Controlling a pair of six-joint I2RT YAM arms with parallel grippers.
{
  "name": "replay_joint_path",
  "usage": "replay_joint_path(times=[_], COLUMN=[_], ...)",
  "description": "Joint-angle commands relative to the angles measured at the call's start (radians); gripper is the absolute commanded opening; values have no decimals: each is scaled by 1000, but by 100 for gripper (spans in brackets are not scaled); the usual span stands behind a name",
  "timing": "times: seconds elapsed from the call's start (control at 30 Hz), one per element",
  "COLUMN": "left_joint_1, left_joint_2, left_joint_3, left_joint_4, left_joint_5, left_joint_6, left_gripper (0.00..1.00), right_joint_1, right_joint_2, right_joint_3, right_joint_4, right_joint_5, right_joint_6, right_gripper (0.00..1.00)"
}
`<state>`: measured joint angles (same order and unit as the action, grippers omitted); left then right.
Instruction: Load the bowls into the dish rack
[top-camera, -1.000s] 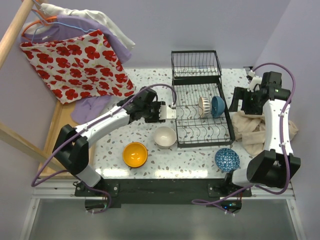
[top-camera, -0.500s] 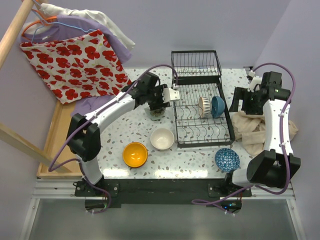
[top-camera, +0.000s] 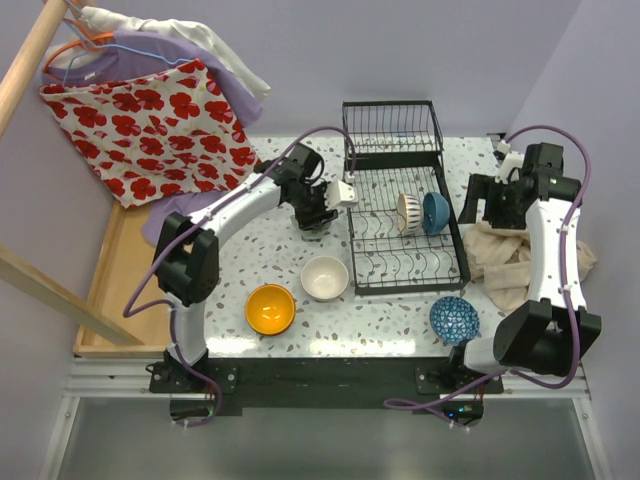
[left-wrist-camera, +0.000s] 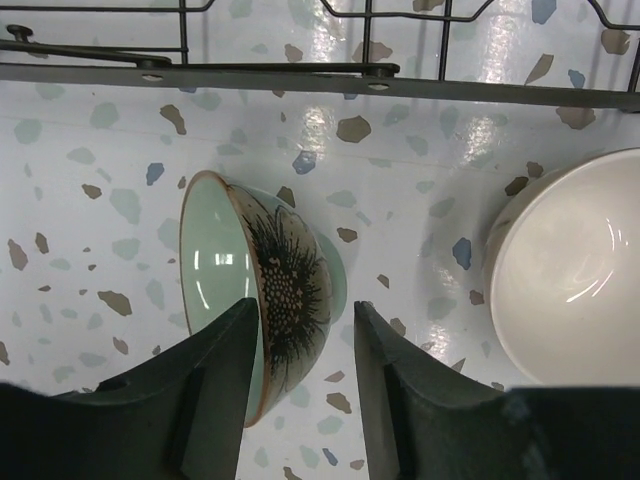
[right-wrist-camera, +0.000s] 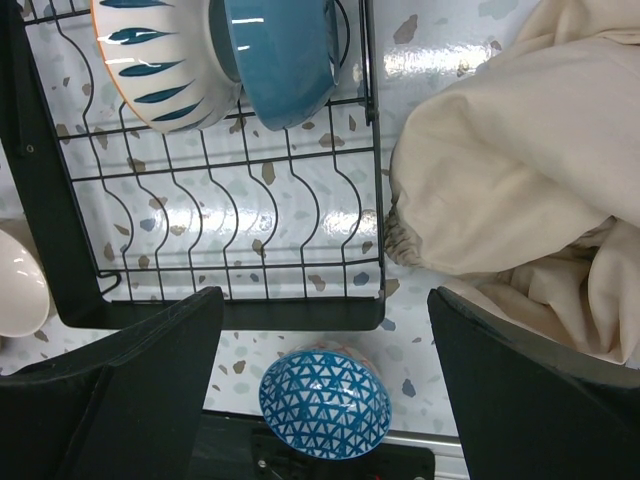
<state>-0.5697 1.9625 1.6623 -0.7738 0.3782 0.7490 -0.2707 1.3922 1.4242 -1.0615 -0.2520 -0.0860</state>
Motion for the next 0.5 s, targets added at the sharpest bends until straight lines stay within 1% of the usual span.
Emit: replay_joint_path(times=[0.0,0.13,0.27,0.33,0.37,0.43,0.47], left_joint_1=[5,5,4,4,4,5,5], left_joint_2=[19,24,44,45,47,47,47], left_joint_3=[22,17,33,37,40,43,44], left_joint_4=[-54,-47,-61,-67,-68,-76,-81], left_joint_5=[14,11,7,5,2,1,1], left_joint_6=[-4,-25,-33,-36,-34,-37,-33], left_gripper=[43,39,19,14,8,5,1], right_joint_1=[-5,-4,-4,-5,-4,-4,-4], right_joint_2=[2,-1,-9,-18,-19,-27,-33], right_joint_3=[12,9,4,-1,-2,-8,-11], right_joint_4=[24,23,23,21,21,21,20], right_joint_5=[0,-4,-6,-6,-6,-7,-7], right_joint_6=[-1,0,0,0,2,2,2], right_gripper=[88,87,87,88,88,87,88])
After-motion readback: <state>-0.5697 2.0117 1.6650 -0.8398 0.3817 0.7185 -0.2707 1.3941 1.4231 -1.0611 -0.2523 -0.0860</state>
